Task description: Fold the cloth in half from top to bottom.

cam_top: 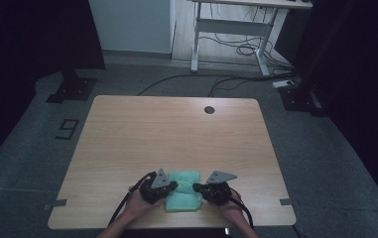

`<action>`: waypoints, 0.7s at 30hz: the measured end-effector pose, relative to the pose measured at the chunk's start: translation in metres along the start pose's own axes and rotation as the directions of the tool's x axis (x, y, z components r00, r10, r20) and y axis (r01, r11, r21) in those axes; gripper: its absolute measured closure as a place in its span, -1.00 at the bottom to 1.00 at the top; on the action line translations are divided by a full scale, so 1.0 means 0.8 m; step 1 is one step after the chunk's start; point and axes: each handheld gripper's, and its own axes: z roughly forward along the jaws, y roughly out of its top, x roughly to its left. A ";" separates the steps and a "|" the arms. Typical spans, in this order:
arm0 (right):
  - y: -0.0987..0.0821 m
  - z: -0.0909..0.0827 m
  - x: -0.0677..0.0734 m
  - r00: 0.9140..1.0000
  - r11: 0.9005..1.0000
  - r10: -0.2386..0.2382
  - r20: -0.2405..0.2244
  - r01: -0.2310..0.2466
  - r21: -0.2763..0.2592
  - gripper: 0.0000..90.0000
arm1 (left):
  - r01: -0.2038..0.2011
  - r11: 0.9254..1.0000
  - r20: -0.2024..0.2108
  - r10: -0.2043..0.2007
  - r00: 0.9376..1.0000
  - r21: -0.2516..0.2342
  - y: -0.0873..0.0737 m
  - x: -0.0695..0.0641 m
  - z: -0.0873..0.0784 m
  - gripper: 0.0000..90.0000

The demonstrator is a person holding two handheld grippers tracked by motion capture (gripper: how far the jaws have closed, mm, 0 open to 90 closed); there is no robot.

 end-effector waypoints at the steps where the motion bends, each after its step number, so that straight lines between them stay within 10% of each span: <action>1: 0.001 0.001 -0.002 1.000 1.000 0.006 0.000 -0.006 0.002 0.93 | 0.001 1.000 -0.006 -0.001 1.000 0.001 0.001 0.004 0.002 0.91; 11: 0.027 0.014 -0.034 0.996 0.998 0.057 0.064 -0.055 -0.036 0.93 | 0.016 0.998 -0.064 -0.019 0.998 -0.054 0.023 0.035 0.007 0.93; 21: 0.014 -0.020 0.016 0.999 0.997 -0.048 0.009 0.048 -0.067 0.91 | -0.105 0.991 -0.047 0.102 0.994 -0.083 0.003 -0.020 -0.036 0.81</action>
